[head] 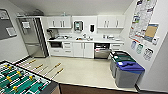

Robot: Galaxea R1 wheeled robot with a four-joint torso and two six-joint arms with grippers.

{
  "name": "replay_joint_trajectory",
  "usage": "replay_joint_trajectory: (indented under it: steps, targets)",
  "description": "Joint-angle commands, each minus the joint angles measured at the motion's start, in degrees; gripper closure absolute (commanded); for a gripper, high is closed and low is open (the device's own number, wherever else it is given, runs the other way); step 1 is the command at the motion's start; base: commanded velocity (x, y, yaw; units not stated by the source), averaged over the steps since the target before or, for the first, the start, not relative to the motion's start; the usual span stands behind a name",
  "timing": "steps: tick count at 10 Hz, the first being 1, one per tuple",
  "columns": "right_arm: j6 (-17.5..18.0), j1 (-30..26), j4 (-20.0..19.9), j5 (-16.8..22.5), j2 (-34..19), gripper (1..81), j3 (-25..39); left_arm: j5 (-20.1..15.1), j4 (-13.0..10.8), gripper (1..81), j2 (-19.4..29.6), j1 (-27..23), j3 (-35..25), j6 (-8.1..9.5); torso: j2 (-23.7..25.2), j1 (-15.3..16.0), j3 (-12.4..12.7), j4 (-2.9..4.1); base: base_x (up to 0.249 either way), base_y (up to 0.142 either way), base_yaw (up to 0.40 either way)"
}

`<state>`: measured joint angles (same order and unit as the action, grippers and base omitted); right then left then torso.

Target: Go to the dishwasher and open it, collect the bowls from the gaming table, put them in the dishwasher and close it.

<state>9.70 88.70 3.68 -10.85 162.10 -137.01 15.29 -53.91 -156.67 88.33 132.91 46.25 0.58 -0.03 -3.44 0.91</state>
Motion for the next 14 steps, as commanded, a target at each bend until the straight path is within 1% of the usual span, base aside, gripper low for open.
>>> replay_joint_trajectory:
  steps: [1,4,5,8,9,11,14]
  targets:
    - [-0.3,-2.2,1.5,2.9,-0.1,81.1,1.1,-0.8,-0.8,81.1,1.0,-2.1,-0.5,-0.37,0.0,0.0,0.0,0.0,0.133,0.0,0.0]
    - [-0.3,-2.5,1.5,2.9,0.1,81.1,0.2,-1.0,0.0,81.1,0.3,-2.1,0.1,-0.37,0.0,0.0,0.0,0.0,0.138,0.0,0.0]
    - [-0.3,-2.5,1.5,2.9,0.1,81.1,0.2,-0.9,0.2,81.1,-0.2,-2.0,1.5,-0.2,0.0,0.0,0.0,0.0,0.139,0.0,0.0]
    - [-0.2,-2.6,1.5,2.9,0.4,81.1,-0.5,-0.8,0.3,81.1,-4.1,-2.0,10.1,0.24,0.0,0.0,0.0,0.0,0.139,0.0,0.0]
    - [-0.3,-2.7,1.5,2.9,0.8,81.1,-0.9,-0.8,0.6,81.1,-4.8,-2.1,11.8,0.33,0.0,0.0,0.0,0.0,0.139,0.0,0.0]
    - [-0.3,-2.6,1.5,3.1,1.8,81.1,-2.2,-0.8,0.9,81.1,-4.9,-2.0,12.1,0.24,0.0,0.0,0.0,0.0,0.139,0.0,0.0]
    - [-0.2,-2.6,1.7,3.4,2.0,81.1,-2.5,-0.8,1.0,81.1,-5.1,-2.0,12.2,0.24,0.0,0.0,0.0,0.0,0.14,0.0,0.0]
